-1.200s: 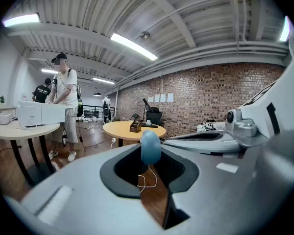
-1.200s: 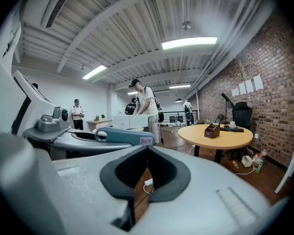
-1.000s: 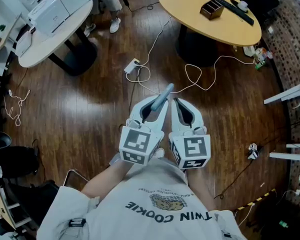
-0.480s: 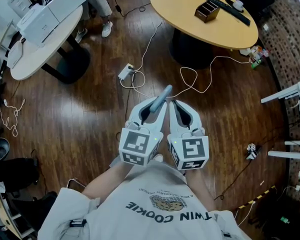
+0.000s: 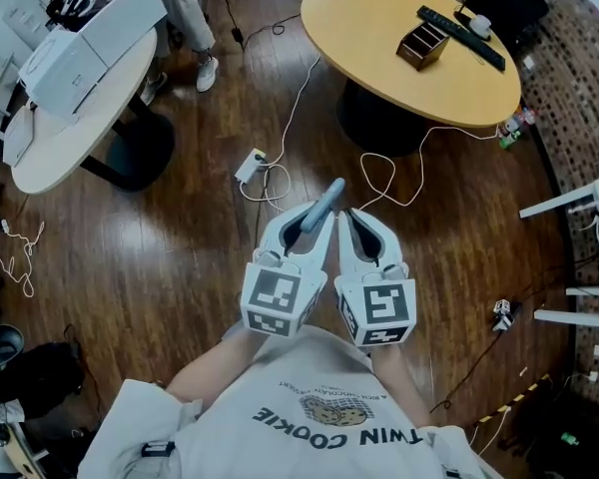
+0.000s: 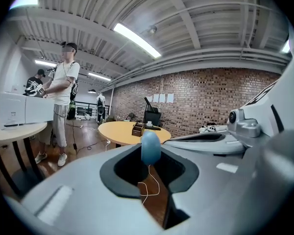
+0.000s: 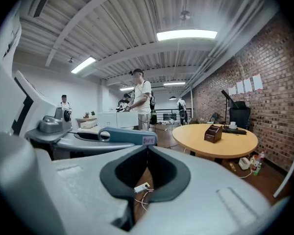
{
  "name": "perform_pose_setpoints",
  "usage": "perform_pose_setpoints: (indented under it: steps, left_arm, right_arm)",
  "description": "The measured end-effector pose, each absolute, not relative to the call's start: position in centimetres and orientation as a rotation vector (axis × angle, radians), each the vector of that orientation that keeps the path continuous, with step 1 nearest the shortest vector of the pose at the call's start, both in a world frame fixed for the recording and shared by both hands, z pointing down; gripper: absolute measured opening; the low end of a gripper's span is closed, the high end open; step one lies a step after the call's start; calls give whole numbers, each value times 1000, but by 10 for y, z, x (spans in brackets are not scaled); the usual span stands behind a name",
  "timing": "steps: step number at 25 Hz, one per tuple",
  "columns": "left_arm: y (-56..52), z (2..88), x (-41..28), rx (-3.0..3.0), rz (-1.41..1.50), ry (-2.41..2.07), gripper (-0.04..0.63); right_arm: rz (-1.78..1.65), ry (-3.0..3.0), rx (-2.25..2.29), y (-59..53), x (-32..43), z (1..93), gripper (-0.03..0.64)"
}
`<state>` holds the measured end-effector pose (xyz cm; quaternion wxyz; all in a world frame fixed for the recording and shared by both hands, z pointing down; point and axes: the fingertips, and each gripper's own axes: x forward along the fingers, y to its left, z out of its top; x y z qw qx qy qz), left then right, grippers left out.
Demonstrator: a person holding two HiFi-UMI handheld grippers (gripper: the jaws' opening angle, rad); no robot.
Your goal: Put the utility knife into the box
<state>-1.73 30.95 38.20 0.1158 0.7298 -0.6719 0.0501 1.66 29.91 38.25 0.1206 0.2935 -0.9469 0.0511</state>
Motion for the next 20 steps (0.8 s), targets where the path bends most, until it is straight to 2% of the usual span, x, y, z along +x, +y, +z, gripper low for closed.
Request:
perform_pose_setpoints:
  steps: [9, 20]
  left_arm:
    - [266, 374, -84, 2184, 137, -1909, 74]
    - [240, 376, -133, 2226, 119, -1876, 74]
  right_arm:
    - [135, -2728, 925, 258, -49, 374, 2]
    - [122, -2705, 963, 231, -100, 373, 2]
